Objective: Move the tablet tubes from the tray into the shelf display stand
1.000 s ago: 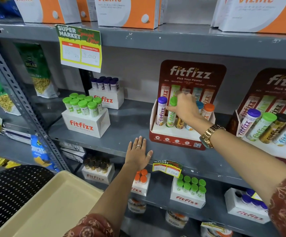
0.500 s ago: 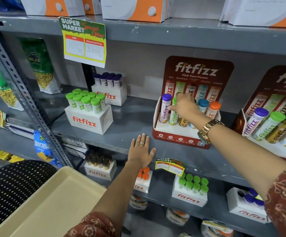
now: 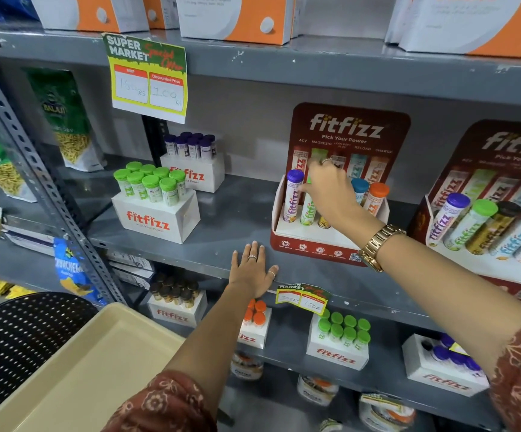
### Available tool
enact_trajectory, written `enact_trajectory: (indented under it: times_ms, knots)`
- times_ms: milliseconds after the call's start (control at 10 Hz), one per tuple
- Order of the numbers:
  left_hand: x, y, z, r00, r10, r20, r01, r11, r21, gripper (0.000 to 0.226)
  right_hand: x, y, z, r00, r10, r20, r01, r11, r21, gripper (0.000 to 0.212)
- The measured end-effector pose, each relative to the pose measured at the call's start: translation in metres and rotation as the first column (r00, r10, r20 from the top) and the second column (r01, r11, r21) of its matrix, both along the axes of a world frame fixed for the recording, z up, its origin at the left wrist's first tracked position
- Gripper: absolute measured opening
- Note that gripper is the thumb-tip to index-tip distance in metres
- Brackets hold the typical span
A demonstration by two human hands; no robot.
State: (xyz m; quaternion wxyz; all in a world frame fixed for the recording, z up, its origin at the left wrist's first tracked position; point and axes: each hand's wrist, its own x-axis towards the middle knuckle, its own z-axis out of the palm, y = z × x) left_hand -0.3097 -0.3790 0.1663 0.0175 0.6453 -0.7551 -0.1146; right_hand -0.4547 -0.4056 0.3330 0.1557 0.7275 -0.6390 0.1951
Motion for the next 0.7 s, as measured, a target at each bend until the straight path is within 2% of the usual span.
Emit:
enact_trajectory:
  times_ms: [100,200,300,400,500,600,700]
  knots:
    - [-0.004,0.001,0.011,0.999,0.018,-0.046,-0.02,0.999,-0.032,0.061,-0.005,0.013,0.003,1.0,0.02,0.002,-0.02,0.999,-0.039,0.026]
    - [-0.005,0.011,0.043,0.991,-0.031,-0.132,-0.002,0.97,-0.245,0.046,-0.015,0.038,0.011,0.996,0.09,0.009,-0.087,0.986,-0.144,0.033]
    - [-0.007,0.021,0.073,0.972,-0.13,-0.193,0.021,0.876,-0.482,0.035,-0.022,0.058,0.021,0.981,0.196,-0.001,-0.183,0.915,-0.359,0.038]
    - [-0.012,0.032,0.12,0.949,-0.261,-0.178,0.028,0.628,-0.777,0.034,-0.032,0.084,0.042,0.946,0.304,-0.117,-0.301,0.682,-0.666,0.038]
    - [-0.018,0.037,0.156,0.941,-0.312,-0.131,0.002,0.392,-0.92,0.026,-0.043,0.095,0.061,0.929,0.287,-0.235,-0.359,0.546,-0.757,0.029]
    - [-0.031,0.047,0.215,0.913,-0.392,-0.111,-0.092,0.068,-0.993,0.019,-0.051,0.107,0.084,0.968,0.158,-0.196,-0.248,0.476,-0.844,0.015]
    - [-0.037,0.048,0.246,0.918,-0.39,-0.075,-0.106,-0.057,-0.993,0.019,-0.06,0.108,0.094,0.99,0.026,-0.141,-0.138,0.447,-0.884,0.024]
